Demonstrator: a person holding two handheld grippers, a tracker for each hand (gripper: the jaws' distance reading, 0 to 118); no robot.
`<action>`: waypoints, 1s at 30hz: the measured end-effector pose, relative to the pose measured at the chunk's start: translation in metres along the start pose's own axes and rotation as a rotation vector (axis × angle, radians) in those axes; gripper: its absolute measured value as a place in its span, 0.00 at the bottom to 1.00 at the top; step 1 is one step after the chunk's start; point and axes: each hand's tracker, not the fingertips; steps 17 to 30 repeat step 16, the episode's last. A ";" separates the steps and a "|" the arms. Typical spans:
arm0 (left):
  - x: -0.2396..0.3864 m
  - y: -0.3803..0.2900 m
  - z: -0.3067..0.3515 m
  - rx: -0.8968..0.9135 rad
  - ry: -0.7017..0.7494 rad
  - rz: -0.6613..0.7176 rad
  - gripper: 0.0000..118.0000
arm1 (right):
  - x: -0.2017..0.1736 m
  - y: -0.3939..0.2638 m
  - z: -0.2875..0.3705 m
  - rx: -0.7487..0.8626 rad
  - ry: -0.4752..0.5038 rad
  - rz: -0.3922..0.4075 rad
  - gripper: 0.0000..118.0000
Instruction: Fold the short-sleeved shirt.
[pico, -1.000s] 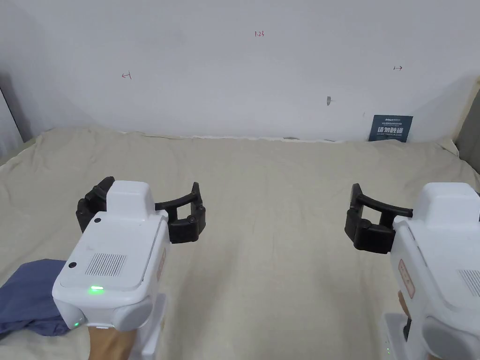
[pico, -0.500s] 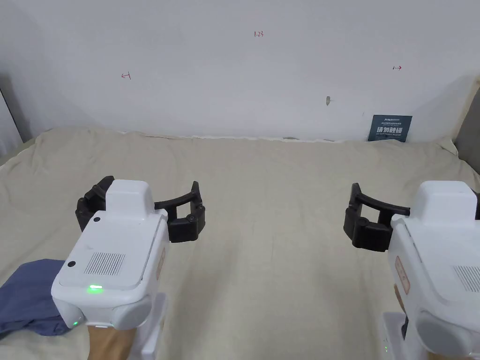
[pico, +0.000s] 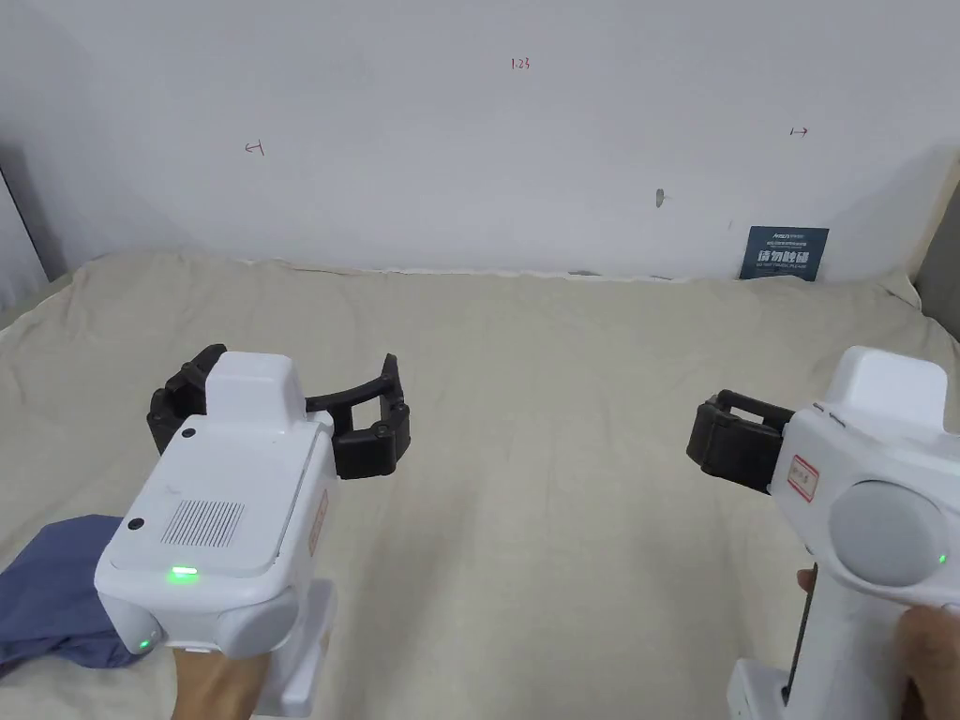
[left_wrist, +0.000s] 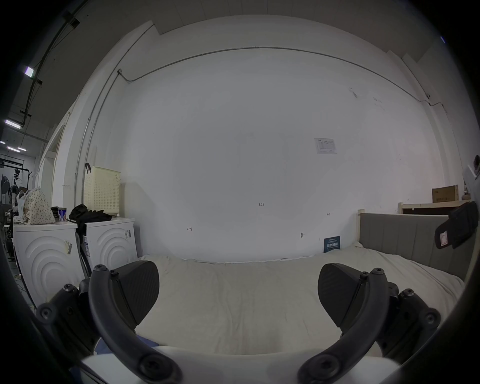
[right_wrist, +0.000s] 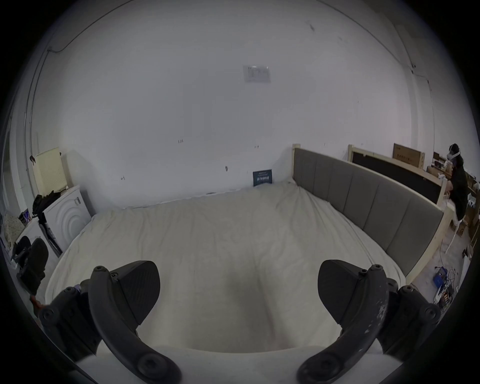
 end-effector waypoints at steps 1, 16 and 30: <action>0.000 0.000 0.000 0.002 0.000 0.001 1.00 | -0.002 0.000 0.000 -0.001 -0.006 -0.006 1.00; -0.001 0.001 0.002 0.004 0.005 0.004 1.00 | -0.004 -0.002 -0.006 0.012 0.024 0.017 1.00; -0.001 0.001 0.002 0.004 0.005 0.004 1.00 | -0.004 -0.002 -0.006 0.012 0.024 0.017 1.00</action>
